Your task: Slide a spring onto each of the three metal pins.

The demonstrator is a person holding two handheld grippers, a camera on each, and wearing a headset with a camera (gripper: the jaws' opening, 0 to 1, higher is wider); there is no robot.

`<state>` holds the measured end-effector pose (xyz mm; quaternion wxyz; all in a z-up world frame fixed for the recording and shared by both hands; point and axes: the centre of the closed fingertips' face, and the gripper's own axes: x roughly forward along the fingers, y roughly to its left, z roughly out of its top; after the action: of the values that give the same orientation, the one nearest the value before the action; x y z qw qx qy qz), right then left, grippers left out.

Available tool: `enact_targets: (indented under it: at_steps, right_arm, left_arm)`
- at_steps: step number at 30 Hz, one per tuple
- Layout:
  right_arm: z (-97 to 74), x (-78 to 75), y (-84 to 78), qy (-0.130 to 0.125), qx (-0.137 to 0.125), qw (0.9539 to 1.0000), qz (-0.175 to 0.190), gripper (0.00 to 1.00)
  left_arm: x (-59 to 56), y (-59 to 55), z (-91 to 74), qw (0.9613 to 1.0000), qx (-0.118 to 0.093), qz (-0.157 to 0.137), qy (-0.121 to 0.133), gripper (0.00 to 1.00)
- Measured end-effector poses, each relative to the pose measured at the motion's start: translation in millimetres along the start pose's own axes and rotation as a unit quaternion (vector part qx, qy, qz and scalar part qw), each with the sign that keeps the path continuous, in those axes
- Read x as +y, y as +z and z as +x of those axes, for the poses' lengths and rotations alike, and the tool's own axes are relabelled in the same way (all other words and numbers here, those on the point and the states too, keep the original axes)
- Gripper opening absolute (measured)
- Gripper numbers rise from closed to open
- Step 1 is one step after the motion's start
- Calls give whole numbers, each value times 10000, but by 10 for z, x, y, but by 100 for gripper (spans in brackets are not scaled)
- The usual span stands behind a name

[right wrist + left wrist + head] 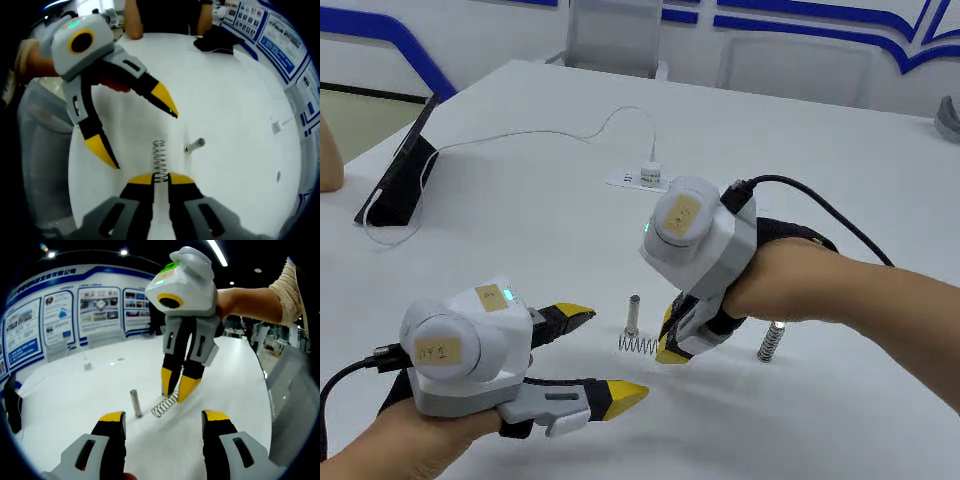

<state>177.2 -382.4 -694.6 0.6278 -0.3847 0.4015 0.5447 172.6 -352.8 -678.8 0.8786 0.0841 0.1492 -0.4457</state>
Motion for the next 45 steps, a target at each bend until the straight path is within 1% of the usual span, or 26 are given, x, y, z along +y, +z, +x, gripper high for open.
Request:
enact_targets:
  at_steps: [2, 3, 8, 11, 13, 15, 19, 27, 32, 41, 45]
  right_arm:
    - [-41, 9, -16, 9, 31, 9999, -132, 12]
    - [-67, 33, -30, 64, 49, 9997, -229, 12]
    - [-140, 112, -60, 178, 87, 9985, -506, 12]
    - [-166, 143, -53, 209, 97, 9980, -596, 12]
    - [-177, 154, -43, 219, 90, 9976, -651, 12]
    - [-180, 172, -32, 246, 87, 9973, -688, 12]
    - [-184, 204, -25, 284, 115, 9963, -808, 12]
    - [-216, 237, 10, 324, 131, 9944, -995, 12]
    - [-255, 251, 19, 318, 154, 9935, -1079, 12]
    - [-356, 277, 80, 316, 40, 9935, -1093, 12]
    - [-414, 291, 145, 307, -57, 9934, -1104, 12]
  left_arm:
    - [-15, 16, 7, 10000, -14, 28, -29, 61]
    - [-22, 28, 10, 10000, -27, 52, -47, 59]
    - [-88, 87, 22, 9997, -82, 176, -166, 52]
    - [-125, 103, 34, 9993, -101, 256, -248, 47]
    - [-165, 118, 38, 9988, -129, 333, -334, 41]
    - [-200, 131, 40, 9983, -143, 421, -379, 36]
    - [-237, 154, 44, 9975, -182, 516, -451, 28]
    - [-290, 149, 50, 9961, -187, 680, -527, 16]
    - [-288, 155, 45, 9956, -187, 754, -516, 13]
    - [-297, 147, 55, 9954, -165, 789, -526, 12]
    - [-300, 139, 60, 9953, -157, 795, -534, 12]
